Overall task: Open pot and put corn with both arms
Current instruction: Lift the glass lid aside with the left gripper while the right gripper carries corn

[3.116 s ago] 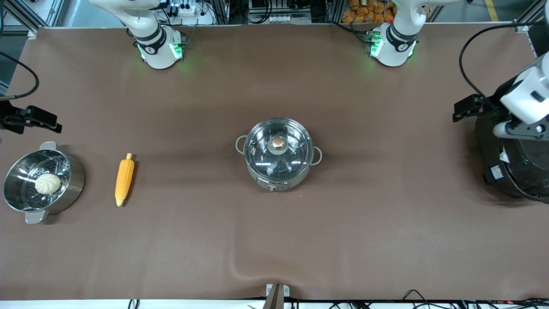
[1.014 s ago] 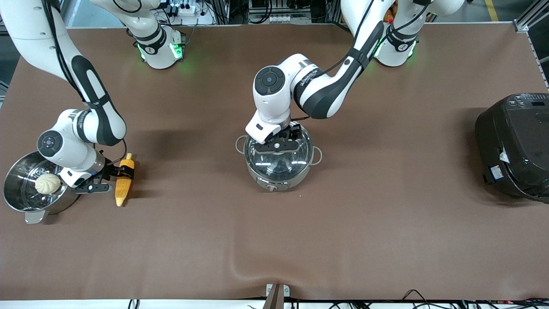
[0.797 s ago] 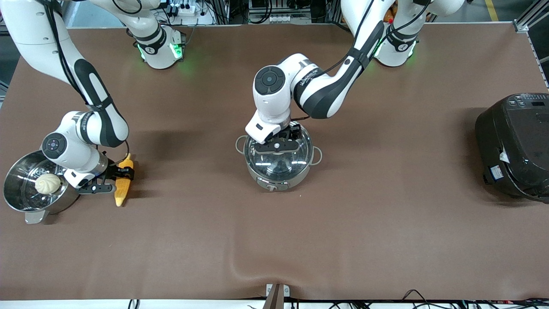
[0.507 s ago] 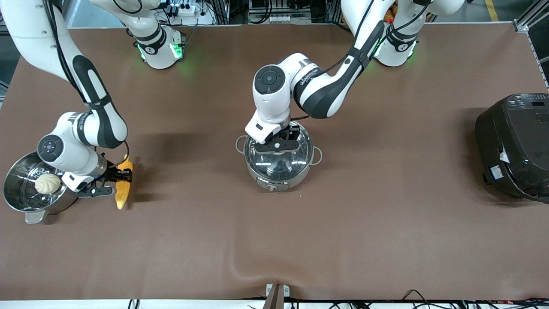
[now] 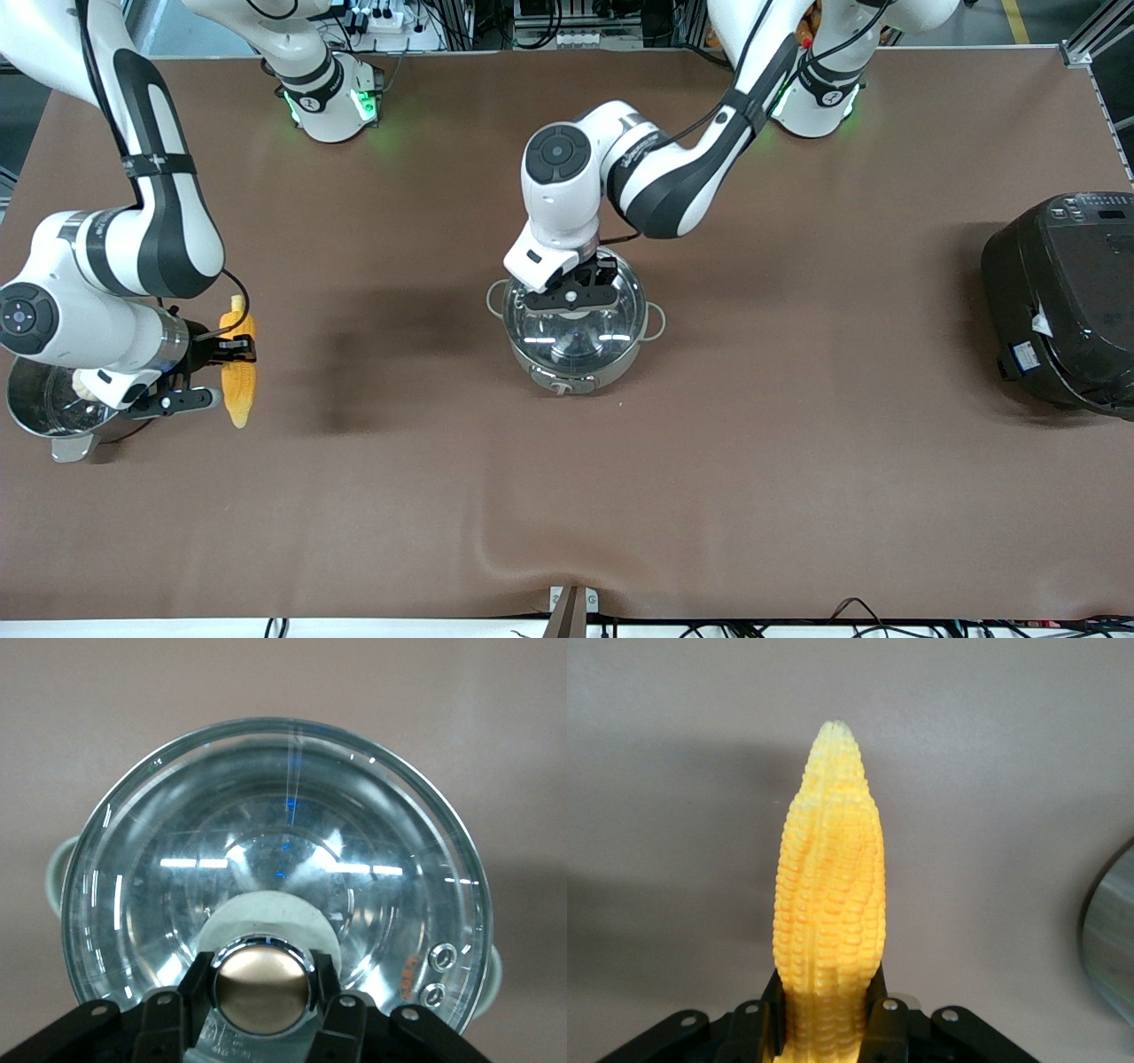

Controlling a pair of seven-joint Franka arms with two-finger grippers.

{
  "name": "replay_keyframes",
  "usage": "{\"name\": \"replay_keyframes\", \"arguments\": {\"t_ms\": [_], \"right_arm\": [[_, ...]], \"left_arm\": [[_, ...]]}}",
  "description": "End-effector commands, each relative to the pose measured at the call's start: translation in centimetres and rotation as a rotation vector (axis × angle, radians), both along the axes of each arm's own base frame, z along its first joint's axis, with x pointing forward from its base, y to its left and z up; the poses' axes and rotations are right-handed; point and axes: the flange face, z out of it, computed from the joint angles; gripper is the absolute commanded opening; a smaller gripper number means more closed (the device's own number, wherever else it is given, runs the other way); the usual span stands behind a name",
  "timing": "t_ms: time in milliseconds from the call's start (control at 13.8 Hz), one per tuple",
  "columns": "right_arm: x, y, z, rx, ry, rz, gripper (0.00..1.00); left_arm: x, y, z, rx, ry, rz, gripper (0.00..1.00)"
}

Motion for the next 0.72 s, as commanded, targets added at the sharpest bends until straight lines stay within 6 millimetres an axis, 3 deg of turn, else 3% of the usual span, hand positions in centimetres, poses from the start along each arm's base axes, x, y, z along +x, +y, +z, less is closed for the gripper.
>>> {"name": "replay_keyframes", "arguments": {"t_ms": [0,145,290,435,652], "right_arm": [[0.0,3.4,0.7,0.002,-0.003,-0.029,0.05],[-0.3,6.5,1.4,-0.001,-0.013,-0.014,0.07],[-0.5,8.0,1.5,-0.006,-0.014,-0.040,0.08],[-1.3,12.6,2.8,-0.016,-0.033,-0.082,0.08],[-2.9,22.3,4.8,-0.023,-0.076,-0.127,0.08]], "left_arm": [[0.4,2.8,6.4,0.003,-0.035,0.049,0.00],[2.7,7.4,10.0,0.004,-0.033,0.126,0.00],[5.9,12.9,11.8,0.010,-0.026,0.214,0.00],[10.1,20.6,12.8,-0.044,0.017,0.309,0.00],[13.6,31.3,13.0,-0.069,0.107,0.240,0.00]]}}
